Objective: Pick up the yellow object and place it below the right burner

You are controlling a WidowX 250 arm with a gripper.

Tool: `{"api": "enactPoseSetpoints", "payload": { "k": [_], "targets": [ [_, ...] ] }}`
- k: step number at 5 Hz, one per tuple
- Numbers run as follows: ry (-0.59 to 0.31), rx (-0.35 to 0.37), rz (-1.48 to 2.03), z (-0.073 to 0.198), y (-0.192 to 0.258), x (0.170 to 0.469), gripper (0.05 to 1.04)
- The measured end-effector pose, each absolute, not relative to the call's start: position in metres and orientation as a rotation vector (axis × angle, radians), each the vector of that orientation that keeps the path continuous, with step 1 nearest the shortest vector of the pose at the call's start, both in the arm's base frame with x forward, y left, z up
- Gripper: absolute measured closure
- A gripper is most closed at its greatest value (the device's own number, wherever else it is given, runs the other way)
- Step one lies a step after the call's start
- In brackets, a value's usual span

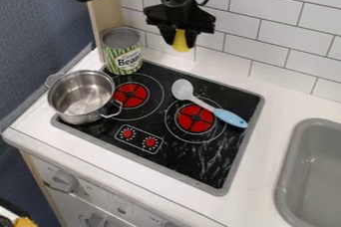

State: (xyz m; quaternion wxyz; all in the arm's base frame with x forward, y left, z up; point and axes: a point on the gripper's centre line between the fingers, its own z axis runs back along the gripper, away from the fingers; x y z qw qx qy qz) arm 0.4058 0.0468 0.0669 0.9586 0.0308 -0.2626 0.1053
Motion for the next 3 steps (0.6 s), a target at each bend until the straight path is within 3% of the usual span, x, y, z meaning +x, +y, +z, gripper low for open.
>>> {"api": "enactPoseSetpoints", "payload": {
  "k": [3],
  "targets": [
    [-0.46,0.001,0.112,0.068,0.016,0.317,0.625]
  ]
}}
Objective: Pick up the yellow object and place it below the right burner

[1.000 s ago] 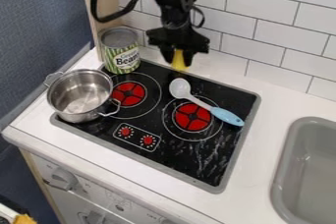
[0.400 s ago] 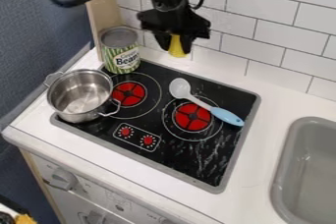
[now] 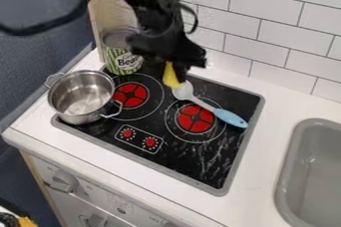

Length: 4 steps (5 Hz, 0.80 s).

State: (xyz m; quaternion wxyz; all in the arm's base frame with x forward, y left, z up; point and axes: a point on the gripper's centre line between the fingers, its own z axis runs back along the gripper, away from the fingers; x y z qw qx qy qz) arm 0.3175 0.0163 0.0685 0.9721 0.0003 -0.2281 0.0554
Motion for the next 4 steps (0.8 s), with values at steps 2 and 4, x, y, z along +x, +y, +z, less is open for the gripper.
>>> {"api": "enactPoseSetpoints", "payload": {
  "k": [2,4],
  "targets": [
    [-0.328,0.129,-0.001,0.059,0.0,0.287,0.625],
    [-0.3,0.085,-0.039,0.028,-0.009,0.27,0.625]
  ]
}}
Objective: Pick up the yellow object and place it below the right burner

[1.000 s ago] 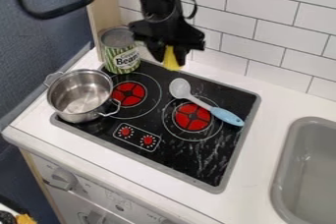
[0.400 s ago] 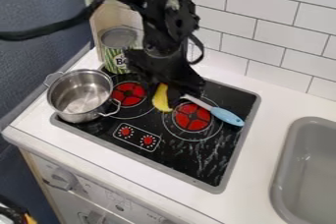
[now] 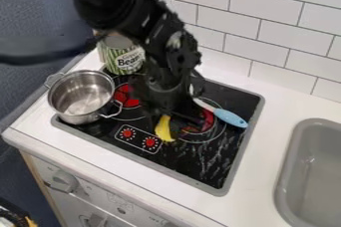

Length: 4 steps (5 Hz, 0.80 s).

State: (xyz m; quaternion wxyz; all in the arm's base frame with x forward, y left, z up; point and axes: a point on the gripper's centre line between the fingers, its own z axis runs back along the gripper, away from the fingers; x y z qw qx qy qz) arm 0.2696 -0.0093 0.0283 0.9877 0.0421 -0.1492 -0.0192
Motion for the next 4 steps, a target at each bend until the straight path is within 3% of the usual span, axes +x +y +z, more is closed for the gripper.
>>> {"api": "enactPoseSetpoints", "payload": {
  "k": [2,3,4],
  "targets": [
    [-0.332,0.01,-0.081,0.005,-0.011,0.264,0.625],
    [-0.359,-0.006,-0.089,0.002,-0.012,0.267,0.545],
    [-0.336,-0.004,-0.099,-0.007,-0.012,0.263,0.237]
  ]
}}
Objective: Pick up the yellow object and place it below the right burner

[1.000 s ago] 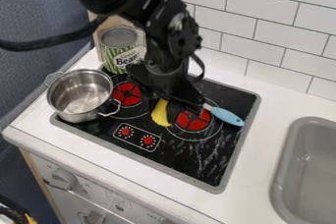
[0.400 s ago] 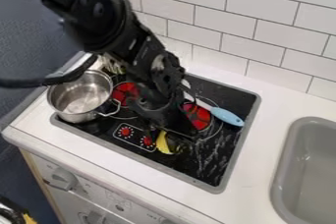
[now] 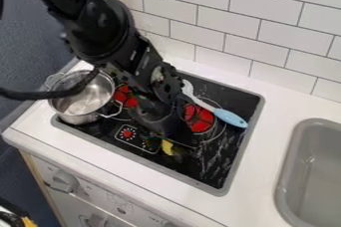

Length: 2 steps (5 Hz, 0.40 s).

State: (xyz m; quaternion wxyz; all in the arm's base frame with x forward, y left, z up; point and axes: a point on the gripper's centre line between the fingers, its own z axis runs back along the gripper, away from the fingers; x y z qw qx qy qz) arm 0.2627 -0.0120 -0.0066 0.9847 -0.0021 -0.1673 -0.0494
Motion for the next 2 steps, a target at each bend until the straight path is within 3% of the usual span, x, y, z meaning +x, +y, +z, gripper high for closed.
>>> {"api": "enactPoseSetpoints", "payload": {
  "k": [1,2],
  "targets": [
    [-0.338,0.002,-0.104,-0.0057,-0.0147,0.2608,0.073],
    [-0.355,0.006,-0.097,0.0023,-0.0145,0.2621,0.075]
  ]
}}
